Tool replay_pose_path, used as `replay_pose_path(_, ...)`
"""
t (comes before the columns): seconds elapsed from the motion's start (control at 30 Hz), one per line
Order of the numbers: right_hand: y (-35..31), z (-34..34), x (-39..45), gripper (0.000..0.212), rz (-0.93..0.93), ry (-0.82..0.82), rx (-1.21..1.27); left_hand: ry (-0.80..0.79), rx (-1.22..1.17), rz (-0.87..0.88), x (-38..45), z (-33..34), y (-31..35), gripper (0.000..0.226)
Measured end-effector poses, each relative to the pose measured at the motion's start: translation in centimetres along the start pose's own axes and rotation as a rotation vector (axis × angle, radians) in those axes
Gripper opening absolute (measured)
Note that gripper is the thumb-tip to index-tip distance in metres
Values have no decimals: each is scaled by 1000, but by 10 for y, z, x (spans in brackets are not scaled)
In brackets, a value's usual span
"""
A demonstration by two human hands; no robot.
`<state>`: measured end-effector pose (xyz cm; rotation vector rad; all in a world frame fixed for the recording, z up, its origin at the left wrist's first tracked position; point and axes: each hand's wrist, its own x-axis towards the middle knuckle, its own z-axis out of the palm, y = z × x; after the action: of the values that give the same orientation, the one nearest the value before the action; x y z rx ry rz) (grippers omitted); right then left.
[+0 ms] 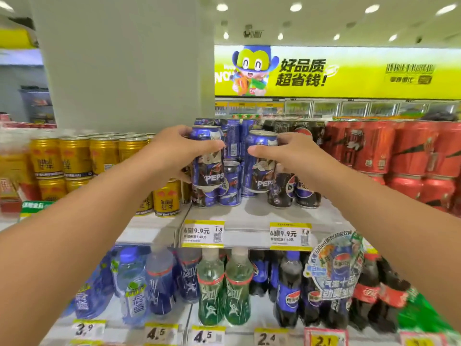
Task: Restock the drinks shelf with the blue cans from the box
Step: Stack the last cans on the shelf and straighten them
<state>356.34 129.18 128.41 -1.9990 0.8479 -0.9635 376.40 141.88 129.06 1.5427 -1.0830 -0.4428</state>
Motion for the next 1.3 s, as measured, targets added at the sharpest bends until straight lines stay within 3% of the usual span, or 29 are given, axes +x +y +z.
replay_pose_path(0.03,1,-2,5,31,12,9,3,0,13,-1,3,1,0,51)
replay_pose_path(0.13,7,-1,23,81,37,23,-25,-9,29,-7,10,4,-1,54)
replay_pose_path(0.2,9,2,34,92,25,25,-45,-5,16,-17,14,7,-1,54)
replay_pose_path(0.5,19,13,71,61,-4,0,-266,-31,33,-27,24,13,-3,45)
replay_pose_path(0.67,27,16,86,93,-10,-56,-461,-32,41,-14,26,6,1,50)
replay_pose_path(0.77,24,16,88,103,12,-98,-494,-37,26,0,28,3,4,49)
replay_pose_path(0.83,22,19,88,100,37,-108,-496,-41,6,4,31,1,5,51)
replay_pose_path(1.0,32,34,89,67,138,-10,-314,-37,12,1,36,-1,7,56)
replay_pose_path(1.23,36,50,86,55,191,22,-297,-22,19,0,38,-4,9,58)
replay_pose_path(1.3,38,56,86,69,176,33,-254,-13,16,-2,38,-5,10,58)
